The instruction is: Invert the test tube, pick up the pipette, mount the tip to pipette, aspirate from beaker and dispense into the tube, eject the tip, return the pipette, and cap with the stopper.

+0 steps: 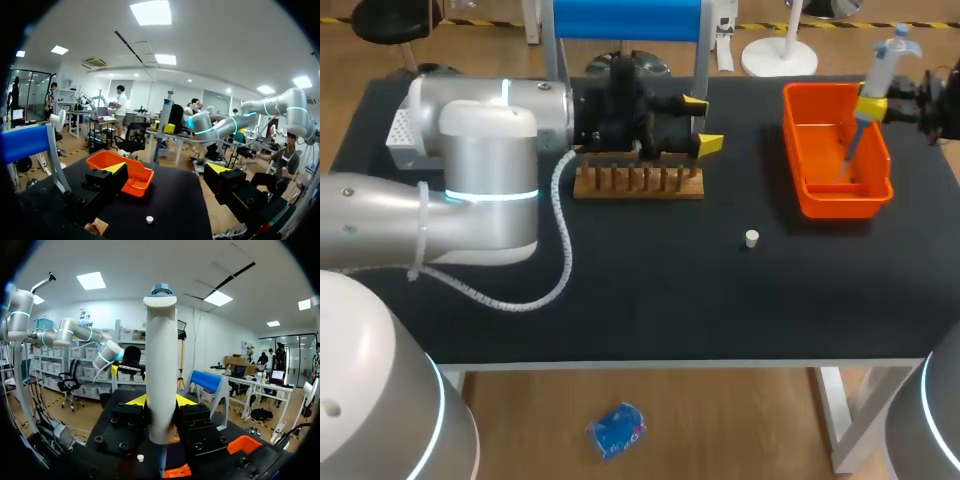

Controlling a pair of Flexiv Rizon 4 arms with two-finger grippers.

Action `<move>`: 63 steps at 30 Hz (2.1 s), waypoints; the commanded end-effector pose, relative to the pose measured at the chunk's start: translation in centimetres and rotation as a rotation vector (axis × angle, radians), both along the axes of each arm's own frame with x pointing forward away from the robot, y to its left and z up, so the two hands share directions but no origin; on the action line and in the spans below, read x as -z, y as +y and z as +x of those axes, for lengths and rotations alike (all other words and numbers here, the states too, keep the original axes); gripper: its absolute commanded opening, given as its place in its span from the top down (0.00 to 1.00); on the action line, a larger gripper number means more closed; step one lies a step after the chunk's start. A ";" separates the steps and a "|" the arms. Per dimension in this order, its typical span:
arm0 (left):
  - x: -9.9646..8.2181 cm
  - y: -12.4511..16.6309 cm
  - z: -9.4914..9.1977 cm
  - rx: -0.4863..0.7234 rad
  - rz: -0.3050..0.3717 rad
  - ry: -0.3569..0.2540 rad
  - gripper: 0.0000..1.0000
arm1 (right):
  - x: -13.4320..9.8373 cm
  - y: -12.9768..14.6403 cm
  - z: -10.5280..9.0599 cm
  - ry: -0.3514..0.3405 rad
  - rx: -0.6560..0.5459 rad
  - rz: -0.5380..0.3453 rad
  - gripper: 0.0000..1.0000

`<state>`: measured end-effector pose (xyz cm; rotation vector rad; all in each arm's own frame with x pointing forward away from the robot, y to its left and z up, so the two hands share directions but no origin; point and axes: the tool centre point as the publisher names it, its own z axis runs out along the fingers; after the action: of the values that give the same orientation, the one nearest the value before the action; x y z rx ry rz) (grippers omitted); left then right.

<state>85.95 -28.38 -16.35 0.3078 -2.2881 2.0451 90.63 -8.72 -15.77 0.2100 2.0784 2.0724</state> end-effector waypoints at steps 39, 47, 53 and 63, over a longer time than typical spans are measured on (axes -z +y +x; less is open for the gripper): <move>-2.1 -3.0 4.8 0.005 0.031 0.028 0.00 | 2.1 -2.9 9.6 0.003 -0.005 0.007 1.00; -4.9 -5.1 7.1 0.018 0.020 -0.029 0.00 | 2.1 -2.9 9.6 0.003 -0.005 0.007 1.00; -7.0 -7.6 8.1 0.047 0.019 -0.129 0.00 | 2.1 -2.9 9.6 0.003 -0.005 0.007 1.00; -9.2 -11.7 9.4 0.084 0.069 -0.218 0.00 | 2.1 -2.9 9.6 0.003 -0.005 0.007 1.00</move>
<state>94.25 -38.29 -7.51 -0.0011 -2.4347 2.0897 100.10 -11.55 -17.84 0.2139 2.0728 2.0818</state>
